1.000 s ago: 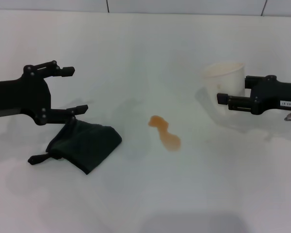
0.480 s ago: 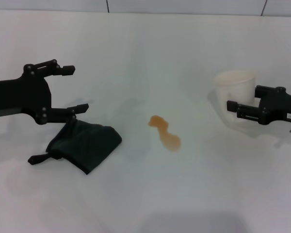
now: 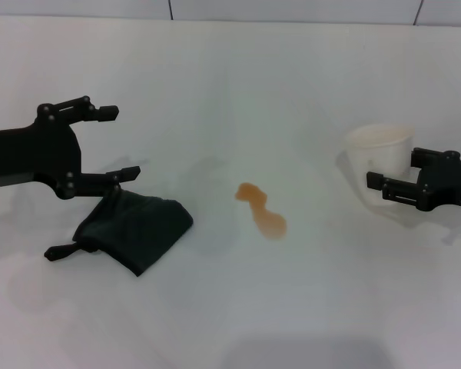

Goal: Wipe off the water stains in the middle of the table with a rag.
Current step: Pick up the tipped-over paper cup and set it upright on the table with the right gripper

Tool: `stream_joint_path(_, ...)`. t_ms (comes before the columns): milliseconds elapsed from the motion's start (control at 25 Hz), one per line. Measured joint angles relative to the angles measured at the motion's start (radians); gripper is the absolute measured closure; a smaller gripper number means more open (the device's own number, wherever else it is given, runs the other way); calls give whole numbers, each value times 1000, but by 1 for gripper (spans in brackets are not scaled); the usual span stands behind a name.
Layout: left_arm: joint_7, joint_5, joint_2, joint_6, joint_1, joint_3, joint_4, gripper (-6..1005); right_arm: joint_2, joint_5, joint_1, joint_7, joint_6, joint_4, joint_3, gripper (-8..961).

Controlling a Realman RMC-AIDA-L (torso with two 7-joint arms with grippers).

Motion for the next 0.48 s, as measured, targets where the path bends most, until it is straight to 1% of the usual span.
stream_joint_path(480, 2, -1, -1, -1, 0, 0, 0, 151, 0, 0, -13, -4, -6, 6, 0, 318)
